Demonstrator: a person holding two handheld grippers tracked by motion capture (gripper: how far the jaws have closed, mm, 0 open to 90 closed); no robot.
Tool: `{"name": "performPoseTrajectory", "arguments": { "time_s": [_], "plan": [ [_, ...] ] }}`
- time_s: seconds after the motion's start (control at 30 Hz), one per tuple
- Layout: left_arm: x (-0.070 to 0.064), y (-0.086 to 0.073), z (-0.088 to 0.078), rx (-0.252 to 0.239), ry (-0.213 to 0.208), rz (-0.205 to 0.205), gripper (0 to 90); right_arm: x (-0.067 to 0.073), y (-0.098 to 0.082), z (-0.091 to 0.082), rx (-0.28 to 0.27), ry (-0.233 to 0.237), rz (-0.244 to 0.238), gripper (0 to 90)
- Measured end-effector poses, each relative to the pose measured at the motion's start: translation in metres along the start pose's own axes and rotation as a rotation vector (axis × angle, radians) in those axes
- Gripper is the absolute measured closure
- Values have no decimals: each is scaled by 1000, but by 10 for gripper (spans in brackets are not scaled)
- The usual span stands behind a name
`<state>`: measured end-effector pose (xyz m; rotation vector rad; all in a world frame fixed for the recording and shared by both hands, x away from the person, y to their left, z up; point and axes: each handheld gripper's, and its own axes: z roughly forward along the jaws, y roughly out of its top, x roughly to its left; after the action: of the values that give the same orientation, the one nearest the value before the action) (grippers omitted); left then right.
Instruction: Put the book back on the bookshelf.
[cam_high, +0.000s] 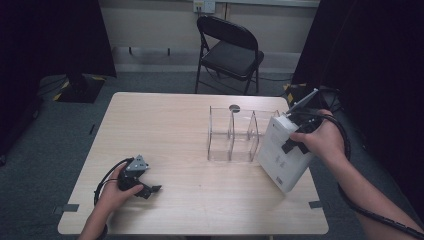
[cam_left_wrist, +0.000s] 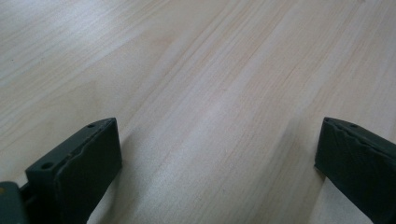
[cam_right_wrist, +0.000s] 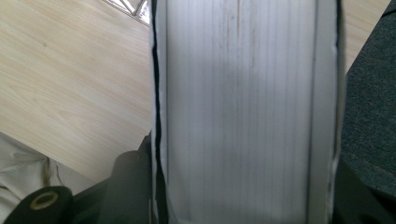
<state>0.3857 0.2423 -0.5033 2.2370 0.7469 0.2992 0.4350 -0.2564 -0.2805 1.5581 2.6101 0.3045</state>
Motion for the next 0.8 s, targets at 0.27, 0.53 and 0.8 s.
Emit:
{"name": "performPoseTrajectory", "arguments": {
  "time_s": [0.27,0.53,0.8],
  "plan": [
    [0,0,0,1,-1,1,0,-1,7,2,-7,-2,35,532],
    [0,0,0,1,-2,3,0,-1,16,3,-13,10,46,531],
    [0,0,0,2,-3,4,0,-3,23,3,-5,6,55,532]
  ]
}}
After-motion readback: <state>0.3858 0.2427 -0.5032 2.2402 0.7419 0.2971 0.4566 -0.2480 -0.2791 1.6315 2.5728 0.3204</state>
